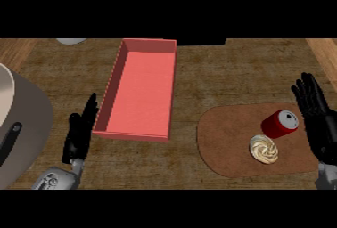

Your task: Pick the can from the cutting board and place it in the cardboard box

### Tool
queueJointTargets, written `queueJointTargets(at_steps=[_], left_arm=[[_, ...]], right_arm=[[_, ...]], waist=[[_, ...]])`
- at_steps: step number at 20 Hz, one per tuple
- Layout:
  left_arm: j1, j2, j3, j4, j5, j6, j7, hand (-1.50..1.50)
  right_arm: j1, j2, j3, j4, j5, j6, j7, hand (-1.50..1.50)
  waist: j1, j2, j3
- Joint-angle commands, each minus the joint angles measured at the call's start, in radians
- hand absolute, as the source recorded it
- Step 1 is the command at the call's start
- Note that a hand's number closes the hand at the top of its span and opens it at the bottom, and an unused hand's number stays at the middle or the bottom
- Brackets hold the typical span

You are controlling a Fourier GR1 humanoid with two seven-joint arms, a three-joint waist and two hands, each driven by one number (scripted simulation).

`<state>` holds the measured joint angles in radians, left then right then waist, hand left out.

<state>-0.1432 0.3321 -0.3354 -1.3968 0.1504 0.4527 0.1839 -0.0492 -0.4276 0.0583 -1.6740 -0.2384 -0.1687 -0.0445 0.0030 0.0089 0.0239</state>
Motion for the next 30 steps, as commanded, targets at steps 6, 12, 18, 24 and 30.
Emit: queueJointTargets(at_steps=[6, 12, 18, 24, 30], left_arm=[[-0.01, 0.157, 0.014, -0.014, -0.07, -0.092, -0.105, 0.0], [0.011, 0.149, -0.027, -0.027, -0.07, -0.141, -0.15, 0.0], [-0.014, 0.167, -0.014, -0.015, -0.063, -0.178, -0.157, 0.0], [-0.028, 0.15, 0.01, 0.079, -0.076, -0.199, -0.213, 0.0], [-0.018, 0.146, 0.04, 0.092, -0.074, -0.255, -0.239, 0.0]], right_arm=[[0.048, -0.092, -0.287, 0.112, -0.187, 0.313, -0.552, -1.5], [0.094, -0.048, -0.473, 0.384, -0.214, 0.347, -0.858, -1.5], [0.206, -0.203, -0.449, 0.502, 0.112, 0.352, -1.19, -1.5], [0.27, -0.283, -0.436, 0.579, 0.232, 0.336, -1.244, -1.5], [0.36, -0.239, -0.411, 0.46, 0.339, 0.226, -1.177, -1.5]], waist=[[-0.061, -0.016, -0.002], [-0.025, 0.0, -0.008], [-0.008, 0.001, -0.017], [-0.013, -0.006, -0.023], [-0.014, -0.009, -0.024]])
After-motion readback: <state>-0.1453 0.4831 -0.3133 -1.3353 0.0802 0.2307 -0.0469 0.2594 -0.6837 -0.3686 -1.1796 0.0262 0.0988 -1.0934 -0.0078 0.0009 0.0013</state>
